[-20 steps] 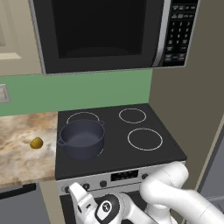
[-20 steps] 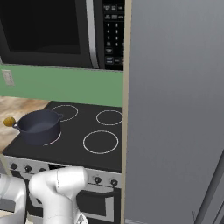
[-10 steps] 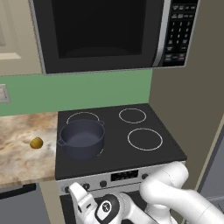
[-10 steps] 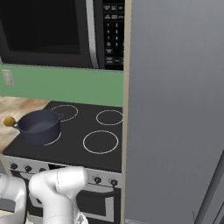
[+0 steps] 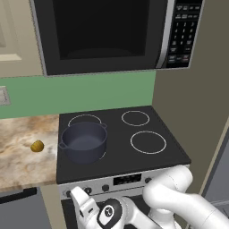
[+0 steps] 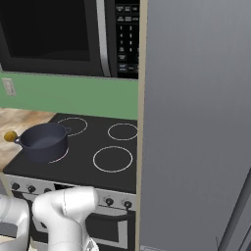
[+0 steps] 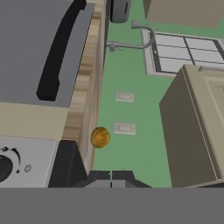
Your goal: Turn on the burner for the pot on the stove. Wait thirty seconds for the pot to heat up. Then add the squash to the pot.
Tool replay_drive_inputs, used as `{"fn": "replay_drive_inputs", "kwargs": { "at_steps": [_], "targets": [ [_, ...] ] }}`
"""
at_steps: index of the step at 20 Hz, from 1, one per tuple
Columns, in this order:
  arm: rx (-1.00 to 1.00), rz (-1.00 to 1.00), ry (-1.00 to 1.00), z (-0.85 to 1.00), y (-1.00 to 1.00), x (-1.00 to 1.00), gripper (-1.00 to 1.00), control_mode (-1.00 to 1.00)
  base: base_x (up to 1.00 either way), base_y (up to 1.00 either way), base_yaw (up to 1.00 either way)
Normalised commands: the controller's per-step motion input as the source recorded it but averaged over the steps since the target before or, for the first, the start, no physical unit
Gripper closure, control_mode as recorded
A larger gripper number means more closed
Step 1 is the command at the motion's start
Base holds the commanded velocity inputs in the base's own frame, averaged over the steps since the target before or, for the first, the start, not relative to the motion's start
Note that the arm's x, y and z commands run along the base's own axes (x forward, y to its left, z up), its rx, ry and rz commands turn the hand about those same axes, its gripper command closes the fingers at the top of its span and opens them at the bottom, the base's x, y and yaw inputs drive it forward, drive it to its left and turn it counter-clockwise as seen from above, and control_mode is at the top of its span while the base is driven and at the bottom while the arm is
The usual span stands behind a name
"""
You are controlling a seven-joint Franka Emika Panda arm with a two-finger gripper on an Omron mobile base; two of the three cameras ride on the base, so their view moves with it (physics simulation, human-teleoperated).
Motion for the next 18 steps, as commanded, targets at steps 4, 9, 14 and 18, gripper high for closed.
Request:
{"fn": "replay_drive_inputs", "kwargs": {
  "at_steps": [4, 9, 14, 18],
  "targets": [
    [0.00, 0.00, 0.00, 0.00, 0.00, 0.00, 1.00, -1.00, 0.00, 0.00, 0.00],
    [0.00, 0.00, 0.00, 0.00, 0.00, 0.00, 1.00, -1.00, 0.00, 0.00, 0.00],
    [0.00, 0.00, 0.00, 0.00, 0.00, 0.00, 1.00, -1.00, 0.00, 0.00, 0.00],
    [0.00, 0.00, 0.00, 0.00, 0.00, 0.00, 1.00, -1.00, 0.00, 0.00, 0.00]
  ]
}}
